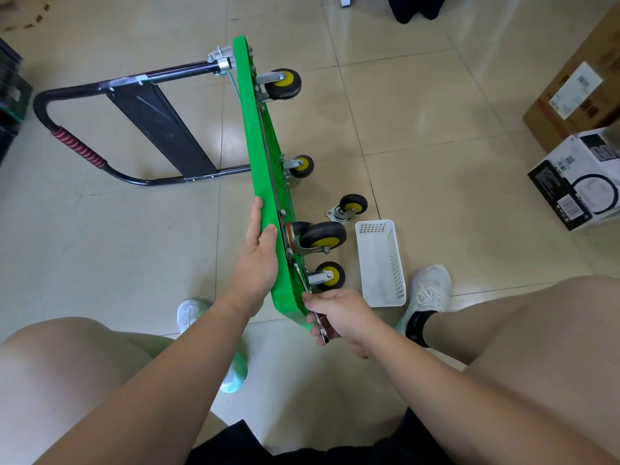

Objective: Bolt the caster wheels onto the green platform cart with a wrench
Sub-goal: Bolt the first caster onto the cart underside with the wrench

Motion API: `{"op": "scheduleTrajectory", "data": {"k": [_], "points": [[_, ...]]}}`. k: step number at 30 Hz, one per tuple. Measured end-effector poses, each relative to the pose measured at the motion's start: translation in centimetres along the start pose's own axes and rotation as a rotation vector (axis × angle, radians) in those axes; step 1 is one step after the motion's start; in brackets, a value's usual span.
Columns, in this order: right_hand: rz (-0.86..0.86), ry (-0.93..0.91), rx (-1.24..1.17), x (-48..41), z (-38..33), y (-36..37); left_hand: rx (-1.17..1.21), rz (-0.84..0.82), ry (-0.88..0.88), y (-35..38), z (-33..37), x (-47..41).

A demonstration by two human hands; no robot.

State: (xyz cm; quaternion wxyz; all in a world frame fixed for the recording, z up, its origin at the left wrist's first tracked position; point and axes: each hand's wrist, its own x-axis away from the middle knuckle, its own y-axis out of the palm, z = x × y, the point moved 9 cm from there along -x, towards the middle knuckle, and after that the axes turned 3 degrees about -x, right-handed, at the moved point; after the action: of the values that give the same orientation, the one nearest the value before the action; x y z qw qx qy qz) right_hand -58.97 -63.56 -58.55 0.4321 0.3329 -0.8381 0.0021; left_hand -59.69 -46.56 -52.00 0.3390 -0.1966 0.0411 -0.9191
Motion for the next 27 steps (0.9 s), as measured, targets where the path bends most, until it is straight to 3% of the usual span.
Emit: {"op": "scheduleTrajectory", "data": {"k": [27], "points": [[0.154, -0.135, 0.481, -5.1, -0.5, -3.8, 0.017, -0.017, -0.006, 0.0, 0.5, 0.3]]}}
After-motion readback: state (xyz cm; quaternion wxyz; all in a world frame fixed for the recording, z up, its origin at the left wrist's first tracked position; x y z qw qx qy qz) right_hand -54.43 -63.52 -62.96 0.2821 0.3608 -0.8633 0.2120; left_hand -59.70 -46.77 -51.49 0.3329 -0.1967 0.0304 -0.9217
